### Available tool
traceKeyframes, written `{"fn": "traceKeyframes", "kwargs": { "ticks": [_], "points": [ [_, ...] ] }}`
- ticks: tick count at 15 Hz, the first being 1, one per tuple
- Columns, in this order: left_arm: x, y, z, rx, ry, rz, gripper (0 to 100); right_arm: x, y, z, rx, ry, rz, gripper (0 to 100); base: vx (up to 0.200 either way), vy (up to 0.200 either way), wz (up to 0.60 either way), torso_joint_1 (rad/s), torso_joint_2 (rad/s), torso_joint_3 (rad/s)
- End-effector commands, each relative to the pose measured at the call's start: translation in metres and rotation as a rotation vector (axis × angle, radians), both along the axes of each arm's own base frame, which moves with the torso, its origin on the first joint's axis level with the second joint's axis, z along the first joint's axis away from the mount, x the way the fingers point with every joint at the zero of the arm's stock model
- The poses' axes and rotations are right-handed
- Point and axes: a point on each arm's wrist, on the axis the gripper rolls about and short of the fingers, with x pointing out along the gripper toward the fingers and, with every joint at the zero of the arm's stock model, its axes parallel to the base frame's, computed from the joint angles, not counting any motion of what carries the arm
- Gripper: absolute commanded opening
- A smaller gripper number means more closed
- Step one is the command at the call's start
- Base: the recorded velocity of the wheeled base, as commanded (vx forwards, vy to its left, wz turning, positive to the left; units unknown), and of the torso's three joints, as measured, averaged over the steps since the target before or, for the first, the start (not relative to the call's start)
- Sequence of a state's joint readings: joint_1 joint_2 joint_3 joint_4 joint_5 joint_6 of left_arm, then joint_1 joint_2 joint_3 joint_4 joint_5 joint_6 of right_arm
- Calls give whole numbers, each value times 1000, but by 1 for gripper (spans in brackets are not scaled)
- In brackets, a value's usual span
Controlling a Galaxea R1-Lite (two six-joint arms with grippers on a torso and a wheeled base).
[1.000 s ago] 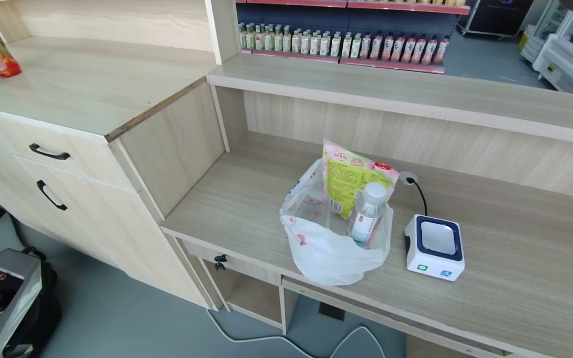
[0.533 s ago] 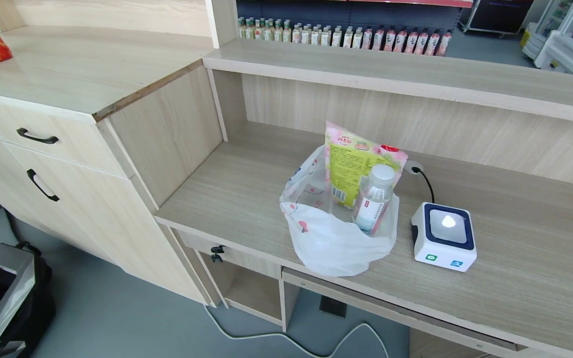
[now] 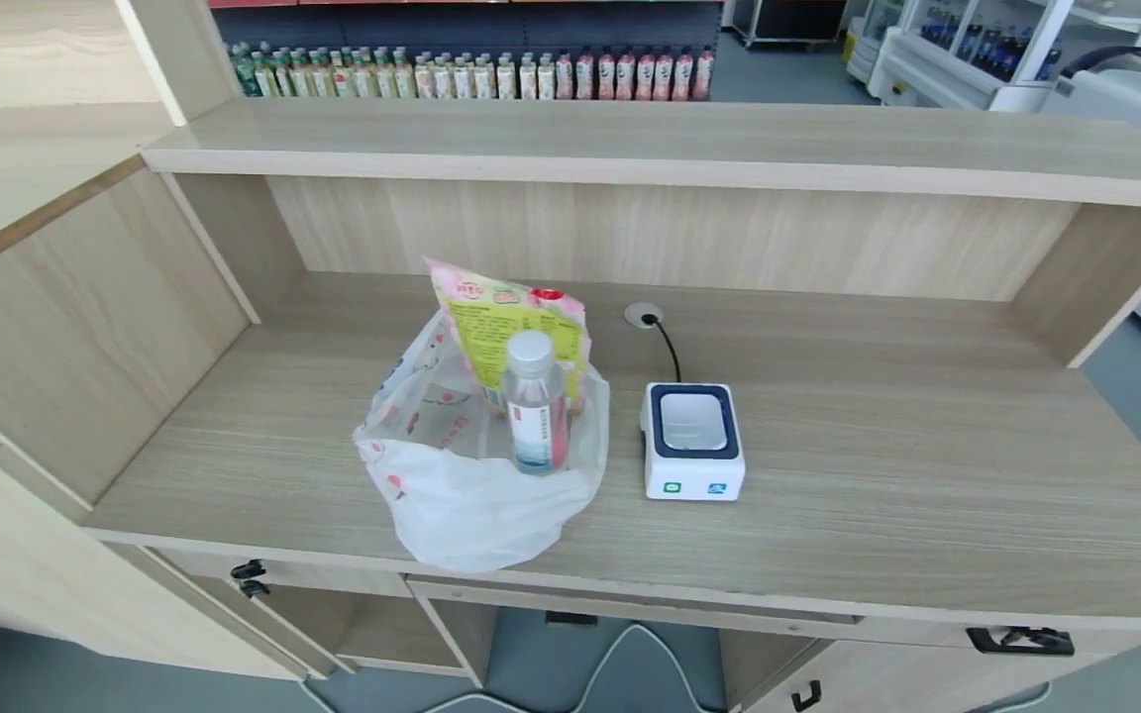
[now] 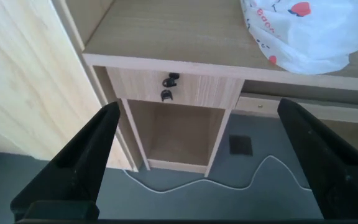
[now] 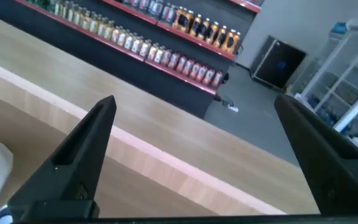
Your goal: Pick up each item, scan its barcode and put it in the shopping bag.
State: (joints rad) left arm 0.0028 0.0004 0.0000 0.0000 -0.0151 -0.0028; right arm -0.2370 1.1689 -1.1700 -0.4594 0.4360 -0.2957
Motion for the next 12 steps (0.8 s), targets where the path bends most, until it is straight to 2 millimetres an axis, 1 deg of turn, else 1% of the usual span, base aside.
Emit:
{"fn": "traceKeyframes", "kwargs": {
  "ticks": [1, 2, 3, 4, 5, 6, 7, 8, 9, 10, 11, 12],
  "points": [
    [0, 0, 0, 0, 0, 0, 100, -2, -5, -7, 20, 40, -46, 100, 0, 0, 0, 0, 0, 0],
    [0, 0, 0, 0, 0, 0, 100, -4, -6, -14, 40, 66, -81, 100, 0, 0, 0, 36, -66, -56],
    [0, 0, 0, 0, 0, 2, 100, -9, -8, -26, 66, 93, -119, 100, 0, 0, 0, 110, -320, -207],
    [0, 0, 0, 0, 0, 2, 100, -18, -9, -45, 95, 133, -156, 100, 0, 0, 0, 61, -198, -134],
    [0, 0, 0, 0, 0, 2, 100, -28, -9, -73, 137, 193, -218, 100, 0, 0, 0, 51, -110, -76],
    [0, 0, 0, 0, 0, 0, 100, -44, -7, -111, 189, 261, -306, 100, 0, 0, 0, 22, -56, -32],
    [0, 0, 0, 0, 0, 2, 100, -61, -2, -153, 252, 343, -372, 100, 0, 0, 0, 0, 0, 0],
    [0, 0, 0, 0, 0, 0, 100, -79, 4, -196, 294, 423, -393, 100, 0, 0, 0, 0, 0, 0],
    [0, 0, 0, 0, 0, 0, 100, -87, 7, -216, 302, 457, -394, 100, 0, 0, 0, 0, 0, 0],
    [0, 0, 0, 0, 0, 2, 100, -112, 17, -274, 308, 539, -370, 100, 0, 0, 0, 0, 0, 0],
    [0, 0, 0, 0, 0, -1, 100, -128, 23, -291, 316, 560, -348, 100, 0, 0, 0, 0, 0, 0],
    [0, 0, 0, 0, 0, 0, 100, -141, 26, -306, 321, 624, -353, 100, 0, 0, 0, 0, 0, 0]
  ]
}}
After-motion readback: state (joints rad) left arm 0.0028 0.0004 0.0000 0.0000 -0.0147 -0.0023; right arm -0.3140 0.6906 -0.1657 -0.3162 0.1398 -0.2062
